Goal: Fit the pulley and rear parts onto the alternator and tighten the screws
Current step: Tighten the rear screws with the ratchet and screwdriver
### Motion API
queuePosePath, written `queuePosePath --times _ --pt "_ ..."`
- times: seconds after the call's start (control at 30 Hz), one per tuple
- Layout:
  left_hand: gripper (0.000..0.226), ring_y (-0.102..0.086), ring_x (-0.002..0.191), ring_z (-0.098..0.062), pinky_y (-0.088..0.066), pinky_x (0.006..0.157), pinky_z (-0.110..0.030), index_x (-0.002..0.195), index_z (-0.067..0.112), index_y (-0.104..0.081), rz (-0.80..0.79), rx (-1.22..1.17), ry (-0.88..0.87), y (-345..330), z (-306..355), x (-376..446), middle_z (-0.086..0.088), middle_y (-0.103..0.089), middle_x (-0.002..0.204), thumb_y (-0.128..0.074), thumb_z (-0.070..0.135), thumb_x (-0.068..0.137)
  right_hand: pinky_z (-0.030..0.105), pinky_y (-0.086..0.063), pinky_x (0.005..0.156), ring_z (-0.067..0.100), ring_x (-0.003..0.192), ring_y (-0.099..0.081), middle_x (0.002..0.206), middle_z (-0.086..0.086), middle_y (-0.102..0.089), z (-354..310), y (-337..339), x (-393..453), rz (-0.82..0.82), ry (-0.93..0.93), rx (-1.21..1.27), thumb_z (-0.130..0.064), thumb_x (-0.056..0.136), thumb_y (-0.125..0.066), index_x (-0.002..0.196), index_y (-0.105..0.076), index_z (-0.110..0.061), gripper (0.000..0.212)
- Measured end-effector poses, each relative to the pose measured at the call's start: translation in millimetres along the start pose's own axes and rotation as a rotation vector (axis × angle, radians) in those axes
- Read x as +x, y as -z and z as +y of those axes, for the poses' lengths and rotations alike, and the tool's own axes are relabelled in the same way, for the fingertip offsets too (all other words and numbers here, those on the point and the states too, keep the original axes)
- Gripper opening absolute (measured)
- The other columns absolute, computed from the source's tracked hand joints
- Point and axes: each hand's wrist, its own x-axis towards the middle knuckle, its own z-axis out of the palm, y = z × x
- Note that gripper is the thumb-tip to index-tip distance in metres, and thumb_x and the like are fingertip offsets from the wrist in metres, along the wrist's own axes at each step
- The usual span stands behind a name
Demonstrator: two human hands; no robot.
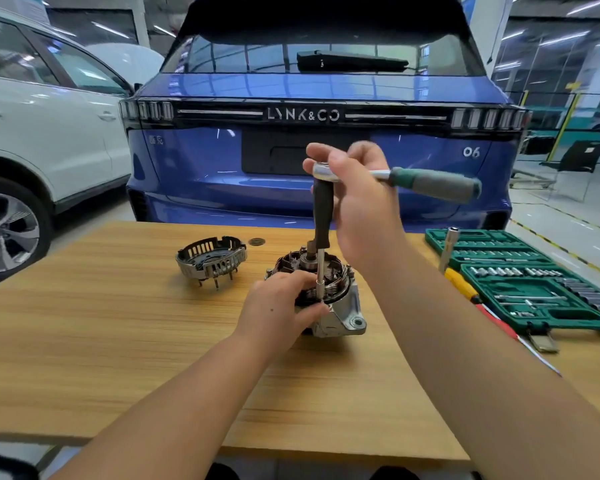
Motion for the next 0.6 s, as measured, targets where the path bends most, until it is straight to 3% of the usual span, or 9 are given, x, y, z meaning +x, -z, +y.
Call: queuePosePath --times 0.07,0.13,0.23,0.3,0.43,0.5,0.53,0.6 --pt "0.045 -0.062 0.108 -0.009 -0.044 0.100 -0.041 0.124 0.028 -0.065 0.003 0.001 -0.003 0 0 0 0.012 -0.069 0.116 -0.073 0.048 0.085 0.027 -0.049 0.090 0.020 0.104 -0.065 0.108 0.004 -0.066 8 4 -3 -0.082 0.406 -0.471 0.002 0.096 -0.053 0.103 -0.059 -0.011 0.016" --pt "0.042 -0.063 0.103 -0.011 -0.046 0.099 -0.046 0.120 0.026 -0.067 0.016 -0.006 -0.006 -1 0 0 0.011 -0.070 0.111 -0.076 0.044 0.084 0.021 -0.045 0.089 0.012 0.102 -0.055 0.111 0.005 -0.056 15 6 -5 -0.230 0.582 -0.739 0.008 0.090 -0.052 0.108 -0.065 -0.002 0.024" --pt "0.039 -0.061 0.102 -0.011 -0.041 0.107 -0.048 0.117 0.026 -0.067 0.023 0.011 0.001 -3 2 3 0.010 -0.070 0.109 -0.075 0.044 0.084 0.028 -0.044 0.086 0.012 0.099 -0.051 0.114 0.002 -0.049 15 10 -7 -0.363 0.399 -0.608 -0.007 0.092 -0.042 0.109 -0.066 -0.017 0.031" --pt "0.038 -0.060 0.105 -0.011 -0.033 0.116 -0.046 0.118 0.027 -0.066 0.010 0.010 0.004 -6 3 7 0.009 -0.070 0.111 -0.074 0.043 0.085 0.033 -0.047 0.085 0.011 0.094 -0.053 0.106 -0.003 -0.054 15 13 -7 -0.358 0.325 -0.516 -0.022 0.100 -0.041 0.107 -0.065 -0.031 0.026" --pt "0.043 -0.057 0.110 -0.010 -0.050 0.097 -0.036 0.125 0.028 -0.063 -0.052 -0.006 0.031 -6 2 13 0.008 -0.067 0.115 -0.073 0.044 0.086 0.024 -0.047 0.059 0.003 0.064 -0.054 0.074 -0.014 -0.061 11 15 4 -0.197 0.397 -0.562 -0.021 0.097 -0.064 0.095 -0.067 -0.024 0.005" --pt "0.046 -0.057 0.111 -0.008 -0.051 0.095 -0.034 0.127 0.027 -0.063 -0.058 -0.027 0.040 -6 1 14 0.008 -0.066 0.117 -0.074 0.044 0.086 0.029 -0.045 0.049 0.005 0.054 -0.052 0.067 -0.011 -0.062 9 14 13 -0.065 0.366 -0.643 -0.017 0.093 -0.068 0.091 -0.068 -0.024 0.007" --pt "0.048 -0.057 0.111 -0.007 -0.050 0.096 -0.033 0.129 0.027 -0.063 -0.057 -0.033 0.047 -6 0 14 0.008 -0.066 0.118 -0.074 0.045 0.085 0.032 -0.047 0.049 0.007 0.053 -0.054 0.067 -0.010 -0.063 9 14 17 -0.008 0.282 -0.616 -0.014 0.091 -0.068 0.091 -0.068 -0.026 0.012" --pt "0.049 -0.057 0.112 -0.007 -0.050 0.097 -0.031 0.130 0.030 -0.062 -0.059 -0.021 0.056 -6 -1 14 0.009 -0.064 0.121 -0.073 0.047 0.085 0.029 -0.050 0.051 0.011 0.058 -0.060 0.071 -0.002 -0.068 5 15 23 0.025 -0.005 -0.299 -0.013 0.091 -0.068 0.097 -0.069 -0.024 0.012"
